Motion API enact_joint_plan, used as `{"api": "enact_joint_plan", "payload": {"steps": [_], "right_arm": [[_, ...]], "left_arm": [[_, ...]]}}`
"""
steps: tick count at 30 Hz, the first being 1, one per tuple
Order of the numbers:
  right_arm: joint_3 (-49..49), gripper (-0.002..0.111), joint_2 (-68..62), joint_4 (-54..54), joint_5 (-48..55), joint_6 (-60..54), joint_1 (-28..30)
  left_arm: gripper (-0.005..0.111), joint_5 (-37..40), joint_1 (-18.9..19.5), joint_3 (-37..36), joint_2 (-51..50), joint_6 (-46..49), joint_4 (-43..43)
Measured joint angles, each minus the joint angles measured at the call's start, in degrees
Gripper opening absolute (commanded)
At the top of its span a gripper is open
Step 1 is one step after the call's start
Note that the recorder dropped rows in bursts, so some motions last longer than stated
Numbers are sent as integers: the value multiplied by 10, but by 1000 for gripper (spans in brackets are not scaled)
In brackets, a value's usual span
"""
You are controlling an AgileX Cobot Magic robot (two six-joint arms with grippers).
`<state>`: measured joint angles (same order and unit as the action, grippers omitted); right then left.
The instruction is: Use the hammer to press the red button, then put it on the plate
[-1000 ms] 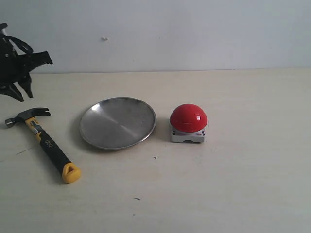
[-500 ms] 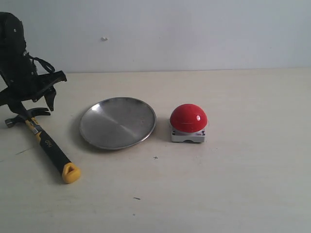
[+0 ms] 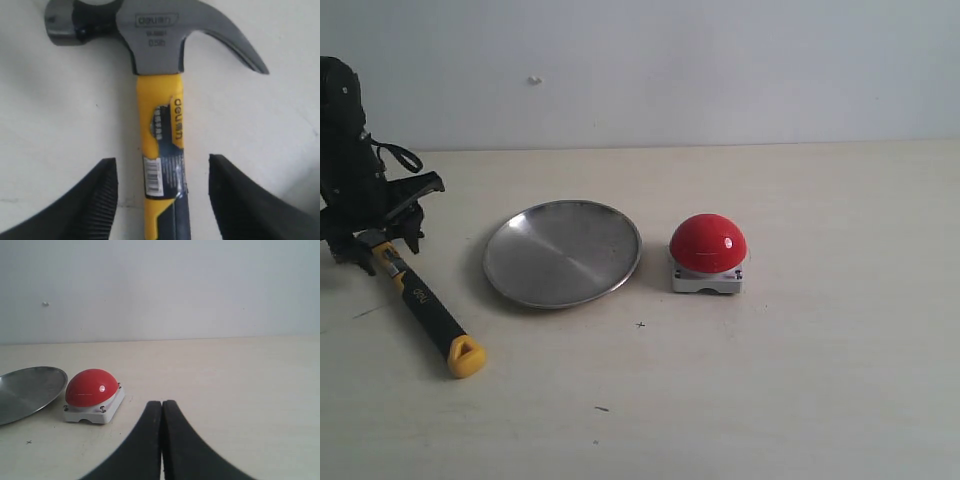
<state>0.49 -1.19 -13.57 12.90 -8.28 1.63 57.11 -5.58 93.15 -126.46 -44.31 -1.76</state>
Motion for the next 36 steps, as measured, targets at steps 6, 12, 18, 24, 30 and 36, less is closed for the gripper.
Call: {"api": "enact_joint_plan", "payload": {"steps": [6, 12, 18, 24, 30, 36], "right_arm": [[0, 0, 0, 0, 0, 0, 0], [0, 0, 0, 0, 0, 0, 0], [0, 0, 0, 0, 0, 0, 0], [0, 0, 0, 0, 0, 0, 0], [0, 0, 0, 0, 0, 0, 0], [0, 0, 0, 0, 0, 0, 0]], "left_arm": [[54, -7, 3, 0, -27, 6, 24], [54, -30, 4, 0, -31, 8, 24], [54, -32, 15, 0, -31, 8, 27], [54, -19, 25, 0, -31, 18, 28], [23, -19, 26, 1, -31, 25, 30], [0, -28, 27, 1, -31, 74, 48]]}}
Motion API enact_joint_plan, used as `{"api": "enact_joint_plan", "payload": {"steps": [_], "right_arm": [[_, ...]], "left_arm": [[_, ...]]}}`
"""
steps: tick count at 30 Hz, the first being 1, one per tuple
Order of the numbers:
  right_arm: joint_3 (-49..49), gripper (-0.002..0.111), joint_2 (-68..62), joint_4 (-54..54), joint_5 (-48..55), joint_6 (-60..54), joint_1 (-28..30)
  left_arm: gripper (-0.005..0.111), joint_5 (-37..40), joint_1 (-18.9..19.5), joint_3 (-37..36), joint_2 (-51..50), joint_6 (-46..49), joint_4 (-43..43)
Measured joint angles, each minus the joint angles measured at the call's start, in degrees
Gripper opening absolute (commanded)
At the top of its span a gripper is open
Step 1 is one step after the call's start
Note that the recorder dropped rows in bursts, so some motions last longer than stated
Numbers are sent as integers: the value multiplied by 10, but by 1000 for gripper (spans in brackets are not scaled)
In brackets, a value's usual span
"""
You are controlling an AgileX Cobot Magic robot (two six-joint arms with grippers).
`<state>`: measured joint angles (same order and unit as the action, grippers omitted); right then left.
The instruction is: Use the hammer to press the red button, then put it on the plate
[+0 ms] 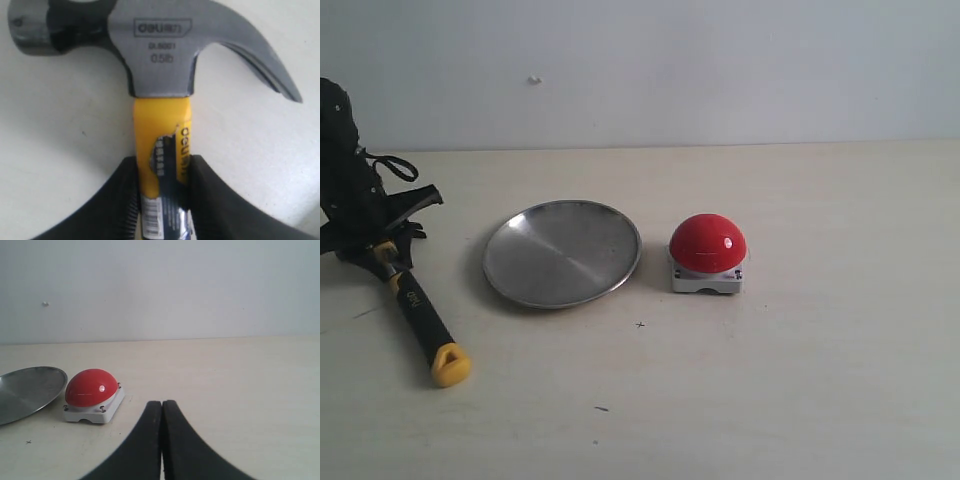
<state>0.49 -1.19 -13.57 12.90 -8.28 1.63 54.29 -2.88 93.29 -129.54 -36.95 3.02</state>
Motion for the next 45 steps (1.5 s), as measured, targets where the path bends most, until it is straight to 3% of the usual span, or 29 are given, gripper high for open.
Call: {"api": "enact_joint_plan", "payload": {"steps": [9, 25, 33, 45], "right_arm": [[0, 0, 0, 0, 0, 0, 0], [0, 0, 0, 0, 0, 1, 0], [0, 0, 0, 0, -4, 1, 0], [0, 0, 1, -132, -203, 83, 0]], "left_arm": [[0, -45, 0, 5, 1, 140, 93], [0, -50, 0, 5, 94, 229, 109], [0, -21, 0, 5, 136, 304, 169], [0, -11, 0, 5, 169, 407, 198]]}}
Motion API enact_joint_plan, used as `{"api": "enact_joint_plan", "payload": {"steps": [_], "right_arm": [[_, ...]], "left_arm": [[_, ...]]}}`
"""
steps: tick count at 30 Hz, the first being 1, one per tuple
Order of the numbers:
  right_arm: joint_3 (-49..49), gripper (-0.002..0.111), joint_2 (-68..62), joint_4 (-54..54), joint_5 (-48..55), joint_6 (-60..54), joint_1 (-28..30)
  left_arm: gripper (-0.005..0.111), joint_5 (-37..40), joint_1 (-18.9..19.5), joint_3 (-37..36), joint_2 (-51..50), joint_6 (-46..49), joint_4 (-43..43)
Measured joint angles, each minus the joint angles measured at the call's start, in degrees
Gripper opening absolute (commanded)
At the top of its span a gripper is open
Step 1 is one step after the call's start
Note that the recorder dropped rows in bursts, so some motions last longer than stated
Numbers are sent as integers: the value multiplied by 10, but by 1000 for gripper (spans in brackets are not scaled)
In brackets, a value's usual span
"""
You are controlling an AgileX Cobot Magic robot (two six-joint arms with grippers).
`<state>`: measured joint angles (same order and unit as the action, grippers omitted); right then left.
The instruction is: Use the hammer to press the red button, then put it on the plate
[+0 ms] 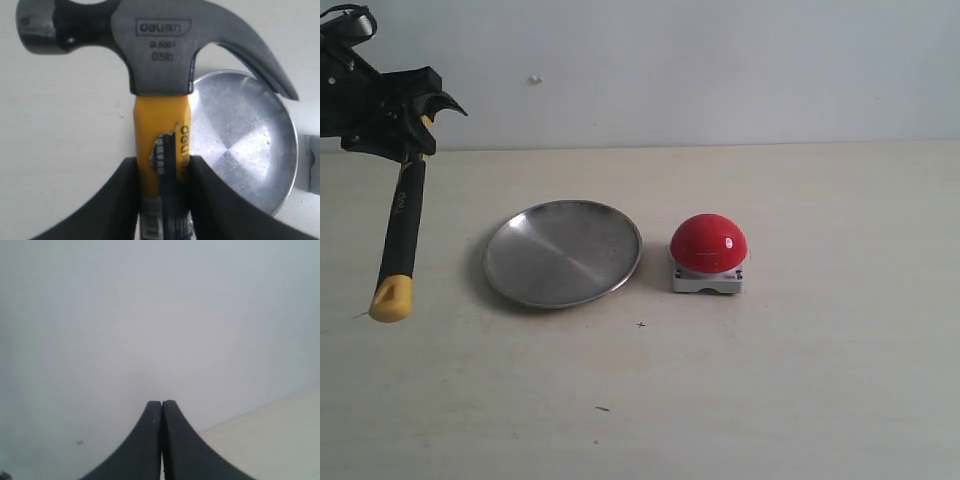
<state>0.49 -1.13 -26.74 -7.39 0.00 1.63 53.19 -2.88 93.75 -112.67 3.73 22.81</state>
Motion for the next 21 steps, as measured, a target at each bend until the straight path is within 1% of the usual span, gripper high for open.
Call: {"api": "enact_joint_plan", "payload": {"steps": [2, 4, 5, 6, 7, 9, 12, 14, 16, 18, 19, 21], "right_arm": [[0, 0, 1, -7, -14, 51, 0], [1, 0, 1, 15, -32, 100, 0], [21, 0, -1, 76, -40, 144, 0], [38, 0, -7, 103, -40, 170, 0], [81, 0, -33, 168, -40, 223, 0], [132, 0, -82, 227, -38, 259, 0], [204, 0, -179, 278, -14, 278, 0], [256, 0, -257, 309, 18, 281, 0], [326, 0, -430, 342, 80, 276, 0], [383, 0, -576, 343, 152, 241, -8], [408, 0, -631, 324, 198, 211, -18], [478, 0, -737, 191, 321, 72, -46]], "left_arm": [[0, -5, 0, 0, 1, 7, 0], [0, -12, 0, 0, 1, 13, 2], [0, -20, -1, 0, 1, 16, 3], [0, -25, -1, 0, 1, 17, 4], [0, -28, -4, -1, 1, 18, 11], [0, -30, -8, -1, 1, 27, 18], [0, -30, -17, -1, 2, 34, 23], [0, -30, -24, -1, 4, 38, 24], [0, -24, -35, -1, 7, 46, 28], [0, -19, -39, -1, 8, 51, 32], [0, -19, -39, -1, 8, 52, 32], [0, -19, -39, -1, 8, 53, 33]]}}
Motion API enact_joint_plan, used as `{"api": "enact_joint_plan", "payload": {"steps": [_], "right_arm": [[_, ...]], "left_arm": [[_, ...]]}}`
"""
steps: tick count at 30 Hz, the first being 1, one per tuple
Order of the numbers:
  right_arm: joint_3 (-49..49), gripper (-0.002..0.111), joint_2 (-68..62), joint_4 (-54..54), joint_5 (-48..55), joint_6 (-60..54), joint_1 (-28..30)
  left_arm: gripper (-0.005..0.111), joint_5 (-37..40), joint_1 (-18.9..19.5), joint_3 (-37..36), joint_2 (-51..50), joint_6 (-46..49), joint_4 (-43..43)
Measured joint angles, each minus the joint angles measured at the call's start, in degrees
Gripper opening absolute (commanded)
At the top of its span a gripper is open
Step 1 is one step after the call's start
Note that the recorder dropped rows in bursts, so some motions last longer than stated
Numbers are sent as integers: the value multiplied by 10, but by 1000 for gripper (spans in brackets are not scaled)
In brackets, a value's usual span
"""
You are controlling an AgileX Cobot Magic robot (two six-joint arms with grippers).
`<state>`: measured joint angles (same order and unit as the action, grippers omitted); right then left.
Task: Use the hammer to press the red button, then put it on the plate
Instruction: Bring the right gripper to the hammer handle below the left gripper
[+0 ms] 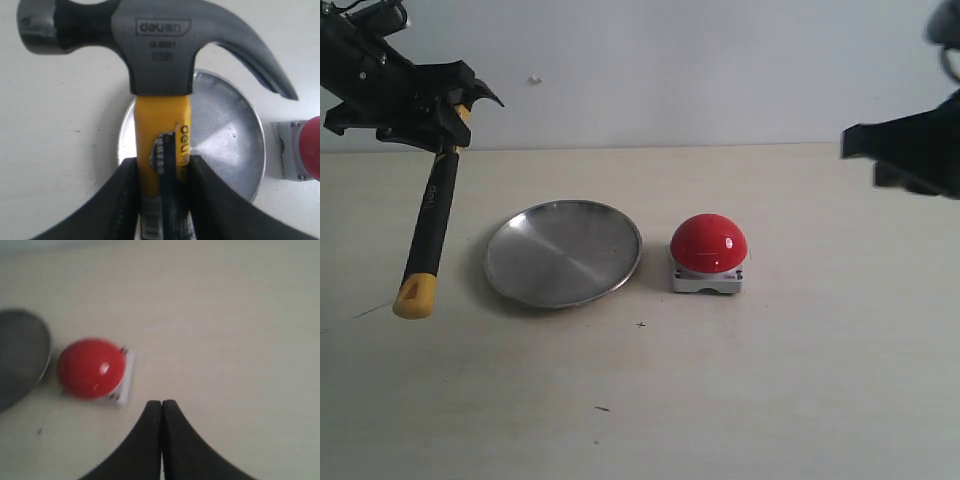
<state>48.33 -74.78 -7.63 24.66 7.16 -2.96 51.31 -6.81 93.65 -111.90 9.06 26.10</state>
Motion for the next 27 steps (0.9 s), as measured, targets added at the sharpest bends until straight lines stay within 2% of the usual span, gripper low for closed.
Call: {"api": "enact_joint_plan", "payload": {"steps": [1, 2, 4, 5, 6, 9, 10, 12, 15, 20, 27], "right_arm": [[31, 0, -47, -101, 53, -113, -14], [61, 2, -89, -273, 126, -270, -28], [72, 11, -138, -520, 197, -482, -49], [74, 25, -150, -592, 213, -542, -58], [77, 36, -173, -720, 232, -638, -77], [77, 61, -213, -846, 233, -730, -105], [77, 65, -229, -878, 232, -757, -115], [80, 65, -254, -905, 226, -800, -135], [99, 66, -287, -914, 210, -824, -158], [123, 66, -315, -918, 214, -831, -163], [131, 65, -321, -920, 200, -842, -163]], "left_arm": [[0, 0, 0, 0, 0, 0, 4], [0, 0, 0, 0, 0, 6, 13], [0, 0, 0, 0, 0, 14, 24], [0, 0, 0, 0, 0, 19, 29], [0, 0, 0, 0, 0, 25, 40], [0, 0, 0, 0, 0, 30, 52], [0, 0, -1, 0, 0, 30, 59], [0, 0, -11, 0, 0, 30, 65], [0, -3, -46, 0, 0, 32, 66], [0, -11, -91, 0, 0, 34, 73], [0, -29, -129, -1, 0, 34, 99]]}}
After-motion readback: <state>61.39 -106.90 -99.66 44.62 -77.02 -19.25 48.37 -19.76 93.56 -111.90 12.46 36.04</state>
